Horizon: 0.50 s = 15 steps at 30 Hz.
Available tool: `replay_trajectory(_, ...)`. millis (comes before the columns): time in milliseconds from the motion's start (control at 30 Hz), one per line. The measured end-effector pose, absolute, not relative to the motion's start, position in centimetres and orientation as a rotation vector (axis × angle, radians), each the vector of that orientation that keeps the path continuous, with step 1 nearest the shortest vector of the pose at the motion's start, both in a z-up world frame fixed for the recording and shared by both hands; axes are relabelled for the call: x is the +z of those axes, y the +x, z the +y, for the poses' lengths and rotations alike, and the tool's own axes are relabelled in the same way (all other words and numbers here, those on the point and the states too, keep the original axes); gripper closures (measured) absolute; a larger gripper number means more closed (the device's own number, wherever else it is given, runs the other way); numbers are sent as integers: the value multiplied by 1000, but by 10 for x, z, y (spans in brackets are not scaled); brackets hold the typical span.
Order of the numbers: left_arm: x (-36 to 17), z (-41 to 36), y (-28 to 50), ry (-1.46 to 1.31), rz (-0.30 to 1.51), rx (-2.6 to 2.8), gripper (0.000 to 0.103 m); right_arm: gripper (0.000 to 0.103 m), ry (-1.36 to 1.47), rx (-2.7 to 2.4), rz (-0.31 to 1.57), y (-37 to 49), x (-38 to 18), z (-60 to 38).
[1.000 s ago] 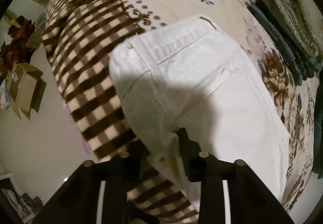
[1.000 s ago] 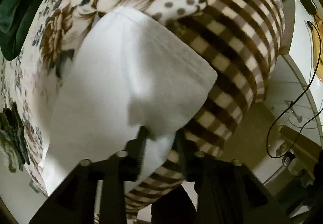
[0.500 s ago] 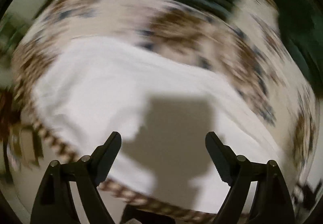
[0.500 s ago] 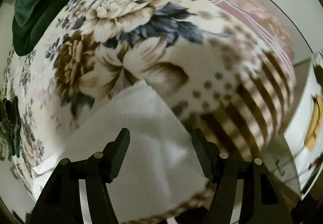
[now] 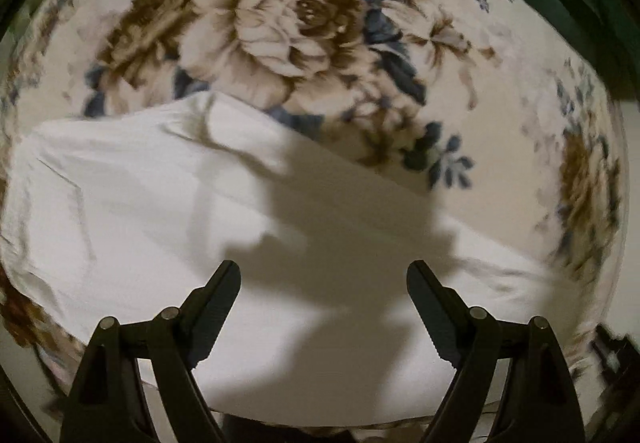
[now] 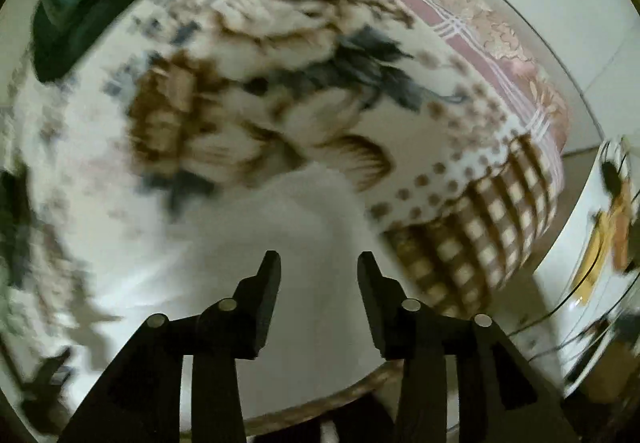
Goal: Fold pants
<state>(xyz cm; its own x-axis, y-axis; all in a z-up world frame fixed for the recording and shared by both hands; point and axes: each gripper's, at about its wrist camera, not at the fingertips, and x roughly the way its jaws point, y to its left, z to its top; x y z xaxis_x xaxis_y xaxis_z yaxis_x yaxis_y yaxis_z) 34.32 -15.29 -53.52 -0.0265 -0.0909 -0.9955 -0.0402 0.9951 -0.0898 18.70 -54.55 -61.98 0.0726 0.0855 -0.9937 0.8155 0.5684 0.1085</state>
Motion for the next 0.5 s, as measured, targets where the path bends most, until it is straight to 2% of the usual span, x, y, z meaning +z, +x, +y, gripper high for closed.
replay_trajectory(67,-544,-150,351,-182,1638,-33,19,53,997,-619,1434,196,-620,-533)
replay_trajectory(133,-555,-149,357,-263,1678,-16,31,53,1214,-547,1456,208,-638,-516)
replay_trajectory(200,-567,-149,360,-304,1718,12,51,53,1331,-514,1486,223,-662,-497)
replay_trajectory(400,-585,-149,366,-311,1751,104,73,54,1515,-515,1554,247,-725,-449)
replay_trajectory(467,-588,-150,365,-277,1729,144,81,74,1520,-523,1584,249,-739,-439)
replay_trajectory(500,-588,-149,365,-265,1718,159,88,92,1524,-523,1587,252,-744,-435)
